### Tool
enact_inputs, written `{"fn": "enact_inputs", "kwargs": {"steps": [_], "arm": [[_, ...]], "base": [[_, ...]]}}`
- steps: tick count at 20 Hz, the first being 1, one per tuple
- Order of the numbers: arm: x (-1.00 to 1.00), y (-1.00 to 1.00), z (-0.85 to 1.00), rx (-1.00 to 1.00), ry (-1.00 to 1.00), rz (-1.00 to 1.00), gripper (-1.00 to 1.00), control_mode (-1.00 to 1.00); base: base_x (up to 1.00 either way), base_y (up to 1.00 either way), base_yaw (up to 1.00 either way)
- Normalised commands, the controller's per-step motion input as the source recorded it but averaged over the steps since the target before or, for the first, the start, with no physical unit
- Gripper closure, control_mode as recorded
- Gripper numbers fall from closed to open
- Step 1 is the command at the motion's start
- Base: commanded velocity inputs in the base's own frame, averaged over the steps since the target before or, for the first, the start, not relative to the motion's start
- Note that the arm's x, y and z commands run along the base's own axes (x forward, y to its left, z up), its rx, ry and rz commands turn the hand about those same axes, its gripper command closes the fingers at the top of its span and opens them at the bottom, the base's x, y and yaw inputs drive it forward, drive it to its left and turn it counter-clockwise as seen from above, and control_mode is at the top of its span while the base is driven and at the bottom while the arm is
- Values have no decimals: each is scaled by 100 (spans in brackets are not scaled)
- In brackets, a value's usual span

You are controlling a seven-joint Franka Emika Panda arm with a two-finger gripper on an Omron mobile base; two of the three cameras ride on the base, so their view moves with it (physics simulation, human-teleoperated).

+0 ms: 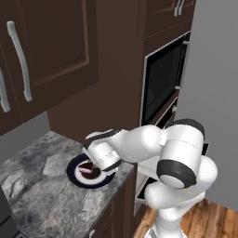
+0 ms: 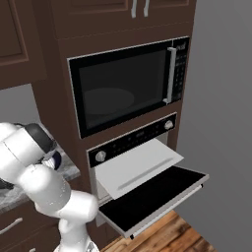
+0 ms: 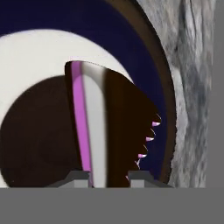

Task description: Take the baked cake out of the oven and place it on the plate for cooling. Then close the oven door.

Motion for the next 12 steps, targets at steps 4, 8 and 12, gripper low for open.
{"fn": "enact_inputs", "kwargs": {"steps": [4,8,12], "arm": [[4,-6,-3,0,-2,0,-100,-100],[0,-26,5,1,-7,0,-100,-100],[0,-40,45,4,-5,0,-100,-100]], "base": [[0,0,0],[0,0,0],[0,0,0]]}}
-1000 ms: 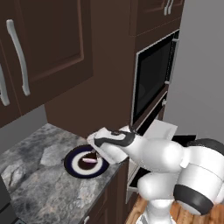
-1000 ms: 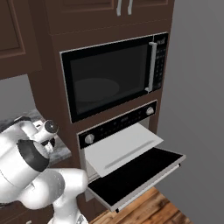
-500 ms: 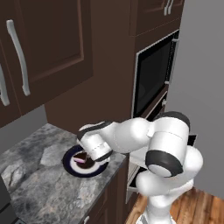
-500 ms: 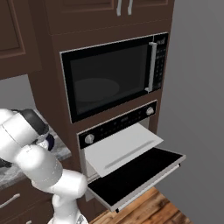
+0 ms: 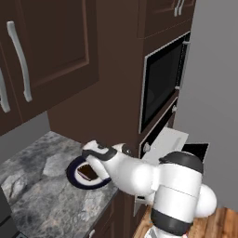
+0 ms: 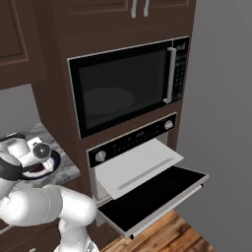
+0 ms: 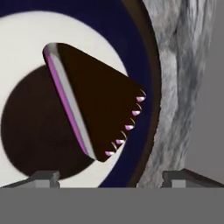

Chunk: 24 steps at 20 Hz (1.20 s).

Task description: Take the baked cake out of the oven and place it on the plate for cooling. Then close the oven door.

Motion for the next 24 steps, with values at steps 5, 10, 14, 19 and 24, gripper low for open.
{"fn": "enact_inputs", "kwargs": {"steps": [5,10,14,19,24], "arm": [[-13,-59,95,12,0,0,-100,-100],[-22,-61,100,11,4,0,-100,-100],[-38,-57,96,2,24,0,-100,-100],[-7,-32,57,-18,45,-5,-100,-100],[0,-61,19,-26,48,-10,-100,-100]], "base": [[0,0,0],[0,0,0],[0,0,0],[0,0,0],[0,0,0]]}}
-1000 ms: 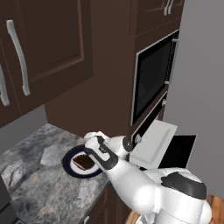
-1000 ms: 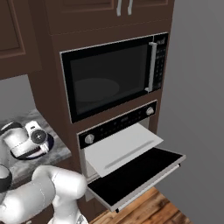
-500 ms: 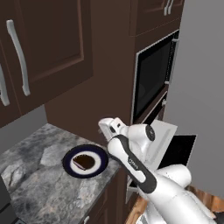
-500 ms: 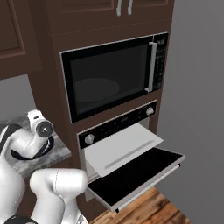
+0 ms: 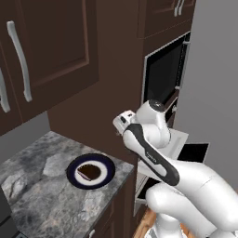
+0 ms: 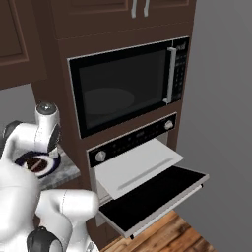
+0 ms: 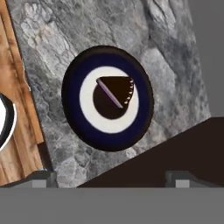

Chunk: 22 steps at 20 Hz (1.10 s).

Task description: Take the baked cake out of the oven and place it on the plate for cooling. Then close the oven door.

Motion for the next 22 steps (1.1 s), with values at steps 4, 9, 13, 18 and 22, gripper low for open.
{"fn": "enact_inputs", "kwargs": {"steps": [4,9,13,18,22], "arm": [[0,-82,9,-20,38,-8,-100,-100],[-1,-97,-1,-8,10,-7,-100,-100],[0,-100,-23,0,-4,-2,-100,-100],[0,-100,-36,3,-14,0,-100,-100],[0,-100,-41,12,-18,0,-100,-100]], "base": [[0,0,0],[0,0,0],[0,0,0],[0,0,0],[0,0,0]]}}
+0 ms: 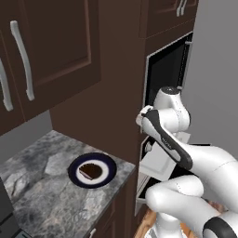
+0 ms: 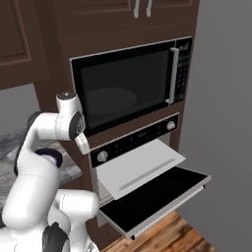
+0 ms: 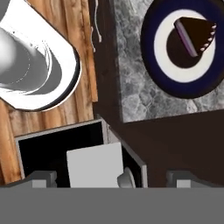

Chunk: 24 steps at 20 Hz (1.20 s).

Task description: Take the baked cake out of the oven and place it on the plate for cooling. Then close the oven door.

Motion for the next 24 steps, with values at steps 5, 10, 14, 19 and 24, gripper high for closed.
{"fn": "enact_inputs", "kwargs": {"steps": [5,10,14,19,24], "arm": [[0,-100,-29,16,-15,0,-100,-100],[4,-100,-24,4,-8,0,-100,-100],[3,-89,-17,0,0,0,-100,-100],[3,-45,-11,0,0,-7,-100,-100],[16,-15,-14,0,0,-12,-100,-100]], "base": [[0,0,0],[0,0,0],[0,0,0],[0,0,0],[0,0,0]]}}
